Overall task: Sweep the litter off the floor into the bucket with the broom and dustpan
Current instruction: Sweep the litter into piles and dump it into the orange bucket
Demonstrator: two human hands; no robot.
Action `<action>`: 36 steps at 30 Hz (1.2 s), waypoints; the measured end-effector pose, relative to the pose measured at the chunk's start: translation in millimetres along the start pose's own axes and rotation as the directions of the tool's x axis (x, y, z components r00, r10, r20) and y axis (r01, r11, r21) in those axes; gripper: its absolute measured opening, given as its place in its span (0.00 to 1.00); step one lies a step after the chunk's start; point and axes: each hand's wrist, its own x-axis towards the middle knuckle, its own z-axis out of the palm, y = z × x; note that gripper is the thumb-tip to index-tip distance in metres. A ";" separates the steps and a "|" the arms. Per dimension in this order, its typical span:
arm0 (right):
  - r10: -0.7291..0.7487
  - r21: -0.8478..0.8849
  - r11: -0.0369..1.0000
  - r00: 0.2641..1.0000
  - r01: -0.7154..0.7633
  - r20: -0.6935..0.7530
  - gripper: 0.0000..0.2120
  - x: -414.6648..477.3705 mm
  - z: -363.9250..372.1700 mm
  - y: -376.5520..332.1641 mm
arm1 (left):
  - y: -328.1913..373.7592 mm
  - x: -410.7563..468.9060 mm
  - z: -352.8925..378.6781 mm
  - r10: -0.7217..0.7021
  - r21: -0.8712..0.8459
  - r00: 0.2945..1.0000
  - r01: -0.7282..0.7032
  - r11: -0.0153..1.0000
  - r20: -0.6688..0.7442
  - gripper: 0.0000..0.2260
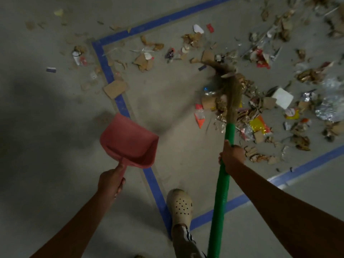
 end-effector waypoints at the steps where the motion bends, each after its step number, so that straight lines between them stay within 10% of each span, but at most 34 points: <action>1: -0.009 0.051 0.999 1.000 0.011 -0.021 0.18 -1.1 -7.6 -4.0 | 3.3 0.1 3.9 0.003 -0.022 1.000 -0.003 1.000 0.013 0.31; 19: -0.326 -0.072 0.917 0.842 0.392 0.430 0.14 -164.9 105.6 -60.4 | -16.9 13.9 -90.8 -0.174 -0.205 0.984 0.161 0.966 -0.047 0.26; 27: -0.151 -0.465 0.602 0.664 0.650 0.732 0.18 -212.2 221.9 -47.4 | -57.1 58.0 -173.4 -0.222 -0.290 0.974 0.199 0.936 -0.048 0.25; 31: -0.028 -0.557 0.712 0.810 0.427 0.585 0.20 -192.8 248.8 -43.0 | -67.3 80.2 -200.8 -0.232 -0.283 0.972 0.213 0.935 -0.036 0.25; 36: 0.080 -0.217 0.976 0.970 -0.029 0.231 0.20 -176.0 245.5 -58.4 | -61.2 103.1 -220.0 -0.208 -0.268 0.978 0.196 0.943 -0.015 0.27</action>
